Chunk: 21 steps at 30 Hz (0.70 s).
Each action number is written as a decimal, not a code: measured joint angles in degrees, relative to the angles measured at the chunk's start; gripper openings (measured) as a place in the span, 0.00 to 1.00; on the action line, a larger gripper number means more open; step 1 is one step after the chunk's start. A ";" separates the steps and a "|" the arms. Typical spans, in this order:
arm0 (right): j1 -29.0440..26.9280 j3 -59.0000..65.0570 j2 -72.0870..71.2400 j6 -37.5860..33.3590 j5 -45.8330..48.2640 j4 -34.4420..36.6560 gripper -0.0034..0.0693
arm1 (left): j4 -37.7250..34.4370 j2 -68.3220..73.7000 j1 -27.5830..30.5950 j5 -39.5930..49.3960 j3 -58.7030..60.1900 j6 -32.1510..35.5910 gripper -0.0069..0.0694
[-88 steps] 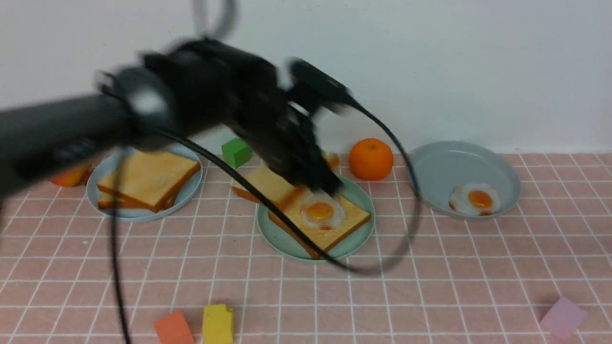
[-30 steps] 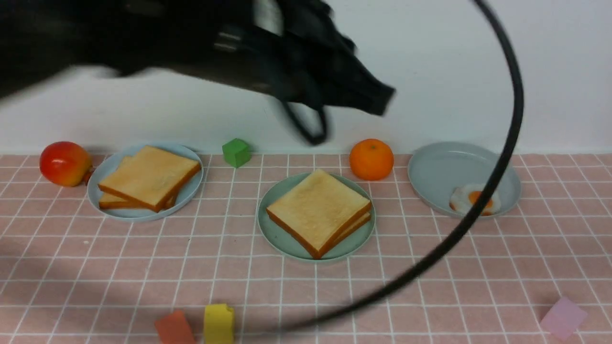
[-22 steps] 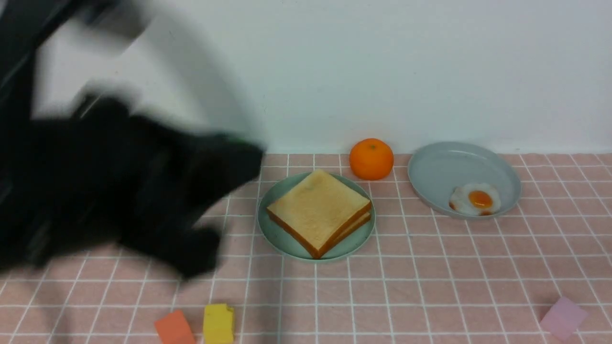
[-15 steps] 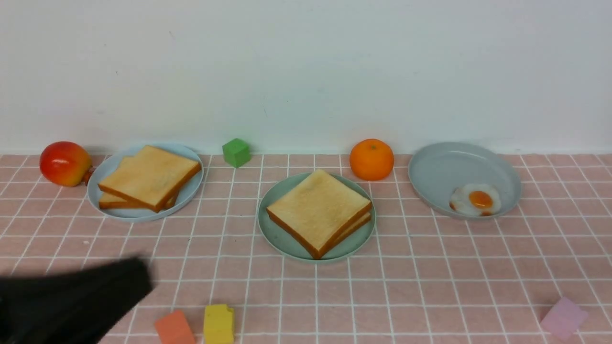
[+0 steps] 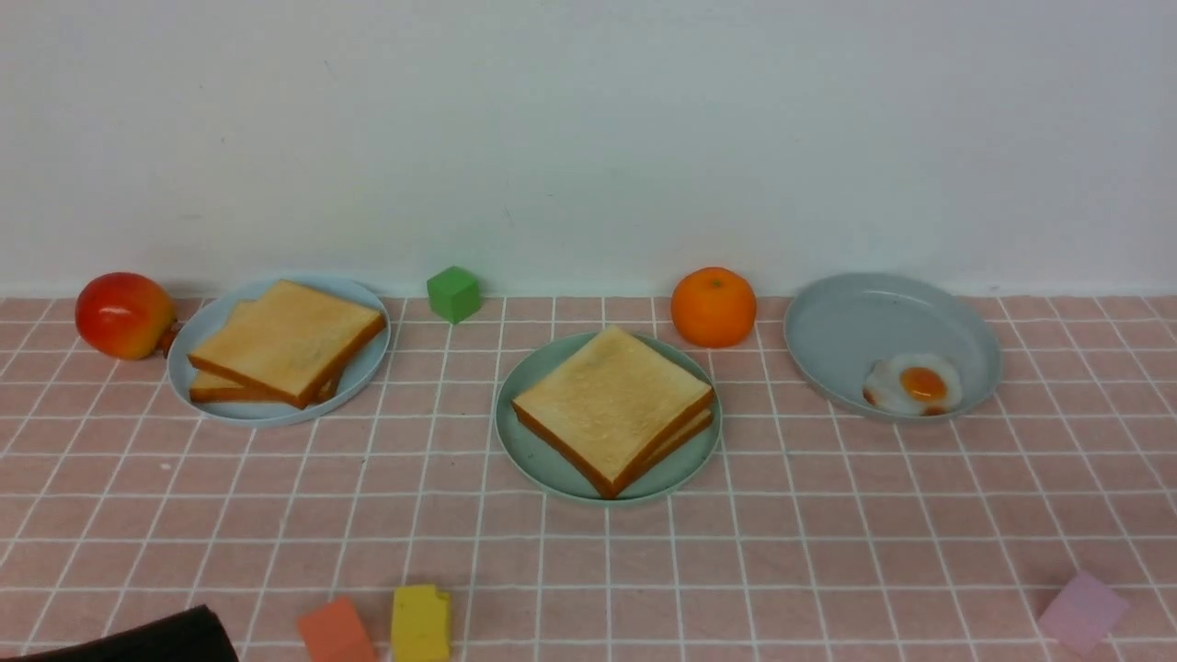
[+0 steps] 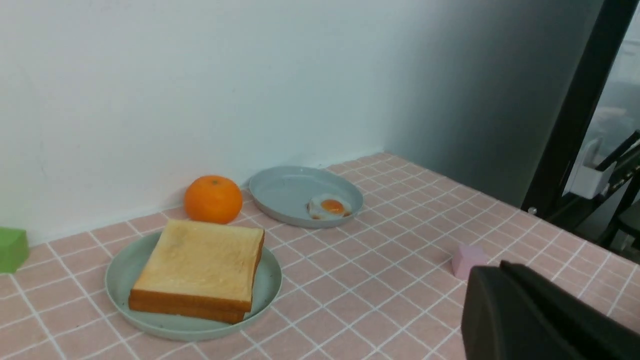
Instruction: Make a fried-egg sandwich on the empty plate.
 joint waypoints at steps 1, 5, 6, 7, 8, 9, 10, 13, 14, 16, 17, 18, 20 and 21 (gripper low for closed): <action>-2.01 0.00 -0.59 0.00 0.00 0.22 0.10 | 0.00 0.00 0.00 0.27 0.00 0.00 0.07; -12.73 0.00 -2.78 0.00 0.00 0.17 0.11 | 0.00 0.00 0.00 0.86 0.00 0.00 0.07; -15.78 0.00 -3.25 0.00 0.00 0.17 0.11 | 0.00 0.00 0.00 1.06 0.00 0.00 0.07; -19.38 0.06 -4.01 0.00 0.00 0.17 0.11 | 0.00 0.00 0.00 1.06 0.00 0.00 0.07; -22.31 0.31 -4.65 0.00 0.00 0.17 0.11 | 0.00 0.00 0.00 1.11 0.00 0.00 0.07; -25.03 0.77 -5.44 0.00 -0.05 0.17 0.11 | 0.00 0.00 0.00 1.11 0.00 0.00 0.07; -26.03 0.91 -5.61 0.00 -0.05 0.17 0.11 | 0.00 0.00 0.00 1.11 0.00 0.00 0.07; -31.48 4.87 -9.04 0.00 -0.33 -0.06 0.12 | 0.00 0.00 0.00 1.18 0.00 0.00 0.07; -32.13 6.30 -9.92 0.00 -1.02 -0.06 0.12 | 0.00 0.00 0.00 1.18 0.00 0.00 0.07; -32.79 11.53 -12.57 -0.16 -7.28 0.11 0.10 | 0.00 0.00 0.00 1.23 0.00 0.00 0.07; -32.87 14.73 -13.85 -0.73 -12.22 0.15 0.07 | 0.00 0.00 0.00 1.23 0.00 0.00 0.07; -32.87 16.96 -14.60 -1.67 -16.88 0.15 0.05 | 0.00 0.00 0.00 1.29 0.00 0.00 0.07; -32.99 25.70 -16.67 -4.41 -28.22 -0.60 0.03 | 0.00 0.00 0.00 1.29 0.00 0.00 0.07; -33.08 28.59 -17.25 -5.41 -31.96 -1.35 0.03 | 0.00 0.00 0.00 1.29 0.00 0.00 0.07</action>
